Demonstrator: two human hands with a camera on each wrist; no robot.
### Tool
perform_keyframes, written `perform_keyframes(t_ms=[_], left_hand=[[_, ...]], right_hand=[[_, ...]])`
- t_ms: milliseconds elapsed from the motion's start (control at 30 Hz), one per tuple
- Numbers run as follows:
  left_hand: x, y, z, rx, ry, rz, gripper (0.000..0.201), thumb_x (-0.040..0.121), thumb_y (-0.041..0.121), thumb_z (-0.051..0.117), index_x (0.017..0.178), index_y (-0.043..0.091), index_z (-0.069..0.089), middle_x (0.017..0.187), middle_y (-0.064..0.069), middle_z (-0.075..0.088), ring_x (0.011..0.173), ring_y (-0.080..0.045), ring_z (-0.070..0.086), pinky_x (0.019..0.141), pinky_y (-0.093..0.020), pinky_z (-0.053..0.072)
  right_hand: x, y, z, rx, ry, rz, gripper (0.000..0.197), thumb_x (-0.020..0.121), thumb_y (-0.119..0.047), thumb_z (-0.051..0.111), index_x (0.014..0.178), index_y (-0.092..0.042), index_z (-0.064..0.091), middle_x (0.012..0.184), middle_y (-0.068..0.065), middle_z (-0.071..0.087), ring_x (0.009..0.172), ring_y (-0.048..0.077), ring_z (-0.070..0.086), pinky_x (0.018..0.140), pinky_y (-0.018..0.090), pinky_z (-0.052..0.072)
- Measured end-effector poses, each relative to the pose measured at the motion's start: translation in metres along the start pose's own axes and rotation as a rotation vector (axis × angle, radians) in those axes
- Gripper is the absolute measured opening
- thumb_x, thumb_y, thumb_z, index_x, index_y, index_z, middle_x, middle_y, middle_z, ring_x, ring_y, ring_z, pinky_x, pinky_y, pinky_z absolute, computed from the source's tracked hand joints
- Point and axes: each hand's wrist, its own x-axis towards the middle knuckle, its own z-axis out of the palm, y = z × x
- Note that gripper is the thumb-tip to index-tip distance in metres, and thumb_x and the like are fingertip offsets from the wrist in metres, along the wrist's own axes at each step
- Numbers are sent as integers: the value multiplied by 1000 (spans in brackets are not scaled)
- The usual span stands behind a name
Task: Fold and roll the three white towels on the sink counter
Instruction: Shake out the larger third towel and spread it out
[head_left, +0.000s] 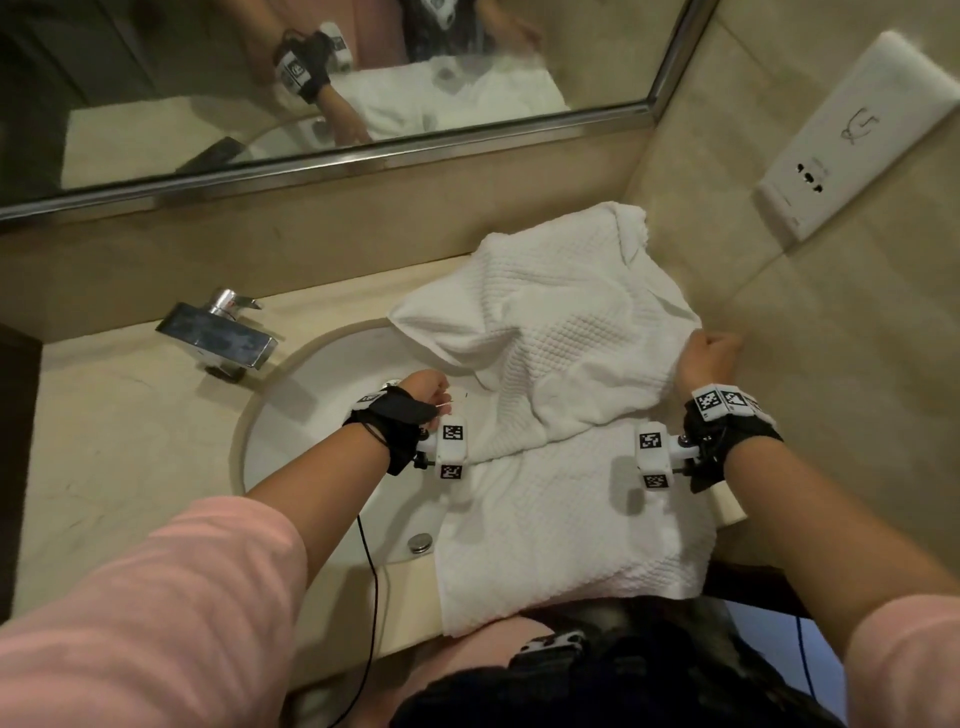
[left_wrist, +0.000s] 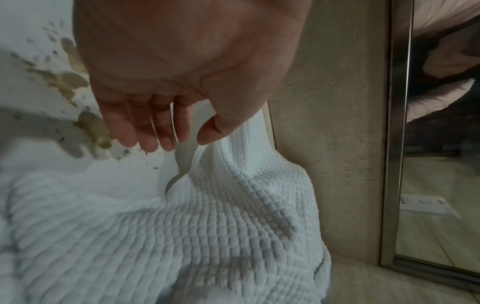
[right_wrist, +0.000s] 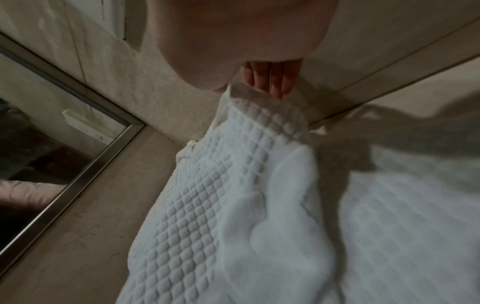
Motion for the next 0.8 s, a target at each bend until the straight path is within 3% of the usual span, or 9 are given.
perform_keyframes(t_ms=[100,167,233,367,500,633,800], left_hand=[[1,-8,4,-40,-27,-6,21,96,6,42,76,6,47,79,-7,50,68,-16,50,65,-26,47],[-1,-14,8,-37,-43,-11,22,97,5,42,76,8,47,78,-6,50,67,-15,50,61,-23,47],[-9,-19,14,-44,-28,-14,23,96,7,42,73,8,46,75,-6,48,65,-16,49,59,-24,46],[-27,-37,23,-65,-38,3,22,96,4,40,75,6,46,82,-9,51,68,-17,53,61,-26,45],[-49,-72,30,-91,-33,32,24,96,5,38,74,5,48,86,-11,58,70,-20,56,61,-27,44],[-75,-110,40,-222,73,67,26,100,11,35,77,7,48,76,-5,54,62,-16,50,56,-25,38],[-108,-161,49,-378,212,104,28,100,10,33,78,7,49,64,-3,54,58,-16,48,47,-26,41]], right_hand=[[-17,28,-5,-5,19,13,31,95,-20,39,117,-1,49,111,18,62,96,34,59,80,44,47],[-31,46,-8,-63,19,32,32,96,-21,39,120,-1,46,118,21,60,101,38,58,84,46,47],[-43,63,-14,-104,-4,60,32,95,-18,40,120,2,45,117,22,59,103,39,57,81,41,44],[-57,90,-26,-288,-219,77,17,89,-8,47,99,3,57,94,19,60,87,33,58,71,32,40],[-71,110,-41,-429,-312,58,35,90,-9,49,120,8,47,123,25,57,113,40,55,85,37,46],[-80,136,-66,-489,-412,36,44,93,-19,49,128,6,36,128,26,53,111,40,55,78,36,42],[-80,166,-103,-488,-484,56,53,95,-28,47,134,5,31,135,24,48,118,40,52,92,40,43]])
